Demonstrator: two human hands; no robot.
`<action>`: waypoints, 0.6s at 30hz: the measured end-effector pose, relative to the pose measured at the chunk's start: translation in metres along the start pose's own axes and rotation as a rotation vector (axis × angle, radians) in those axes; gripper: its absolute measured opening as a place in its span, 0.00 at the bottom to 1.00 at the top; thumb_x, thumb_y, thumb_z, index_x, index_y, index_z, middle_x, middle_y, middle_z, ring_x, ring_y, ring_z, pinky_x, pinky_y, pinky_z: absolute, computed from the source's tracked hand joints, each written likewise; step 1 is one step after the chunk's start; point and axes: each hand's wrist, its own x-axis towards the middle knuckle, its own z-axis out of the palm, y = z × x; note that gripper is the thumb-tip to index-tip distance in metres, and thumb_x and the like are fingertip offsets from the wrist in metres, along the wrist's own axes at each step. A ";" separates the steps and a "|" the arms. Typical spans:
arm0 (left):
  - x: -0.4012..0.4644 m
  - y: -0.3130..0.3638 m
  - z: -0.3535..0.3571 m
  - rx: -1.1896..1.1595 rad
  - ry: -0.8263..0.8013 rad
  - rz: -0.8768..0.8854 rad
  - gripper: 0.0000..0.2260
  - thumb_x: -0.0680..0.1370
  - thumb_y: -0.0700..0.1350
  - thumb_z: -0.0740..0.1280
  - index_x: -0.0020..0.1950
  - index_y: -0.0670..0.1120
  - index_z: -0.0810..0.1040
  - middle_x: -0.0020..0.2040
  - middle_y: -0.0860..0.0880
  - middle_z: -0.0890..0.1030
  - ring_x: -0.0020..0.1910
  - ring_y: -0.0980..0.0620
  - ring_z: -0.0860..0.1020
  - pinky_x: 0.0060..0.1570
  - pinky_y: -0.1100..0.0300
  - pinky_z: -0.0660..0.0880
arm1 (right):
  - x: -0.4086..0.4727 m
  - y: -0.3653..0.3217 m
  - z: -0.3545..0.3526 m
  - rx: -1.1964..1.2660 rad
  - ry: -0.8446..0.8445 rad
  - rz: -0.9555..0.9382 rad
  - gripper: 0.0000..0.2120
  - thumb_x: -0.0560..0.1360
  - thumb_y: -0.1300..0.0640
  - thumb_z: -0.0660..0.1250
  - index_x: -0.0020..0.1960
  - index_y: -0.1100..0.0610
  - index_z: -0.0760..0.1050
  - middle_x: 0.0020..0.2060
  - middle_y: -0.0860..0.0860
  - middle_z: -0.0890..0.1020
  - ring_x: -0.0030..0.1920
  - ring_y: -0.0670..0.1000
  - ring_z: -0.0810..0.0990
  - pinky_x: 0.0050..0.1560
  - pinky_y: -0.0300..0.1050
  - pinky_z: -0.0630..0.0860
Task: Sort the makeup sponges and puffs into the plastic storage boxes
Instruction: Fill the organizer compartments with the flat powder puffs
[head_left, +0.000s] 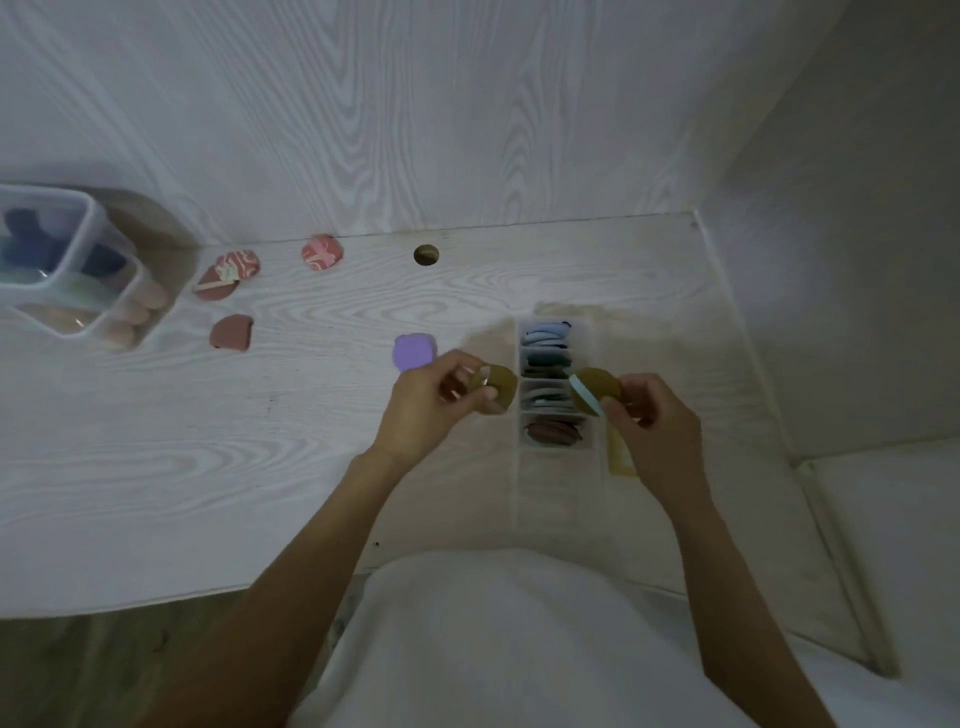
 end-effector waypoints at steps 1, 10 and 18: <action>-0.006 0.005 0.007 -0.016 -0.034 0.039 0.09 0.70 0.43 0.74 0.48 0.47 0.78 0.38 0.48 0.81 0.36 0.53 0.78 0.38 0.66 0.74 | -0.007 0.005 -0.002 0.006 0.017 0.007 0.05 0.73 0.61 0.69 0.47 0.54 0.75 0.37 0.45 0.78 0.37 0.38 0.76 0.37 0.26 0.69; -0.037 0.021 0.066 0.644 -0.015 0.516 0.10 0.69 0.56 0.71 0.34 0.51 0.82 0.33 0.53 0.82 0.29 0.52 0.77 0.36 0.64 0.67 | -0.052 0.026 -0.022 0.047 0.076 0.017 0.05 0.73 0.60 0.69 0.47 0.53 0.75 0.37 0.40 0.78 0.37 0.35 0.76 0.38 0.26 0.70; -0.058 0.020 0.077 0.831 -0.129 0.499 0.07 0.72 0.53 0.70 0.37 0.53 0.84 0.28 0.51 0.79 0.36 0.48 0.76 0.39 0.56 0.57 | -0.067 0.028 -0.033 0.054 0.036 -0.097 0.06 0.73 0.63 0.69 0.47 0.53 0.77 0.41 0.47 0.81 0.41 0.44 0.80 0.42 0.31 0.74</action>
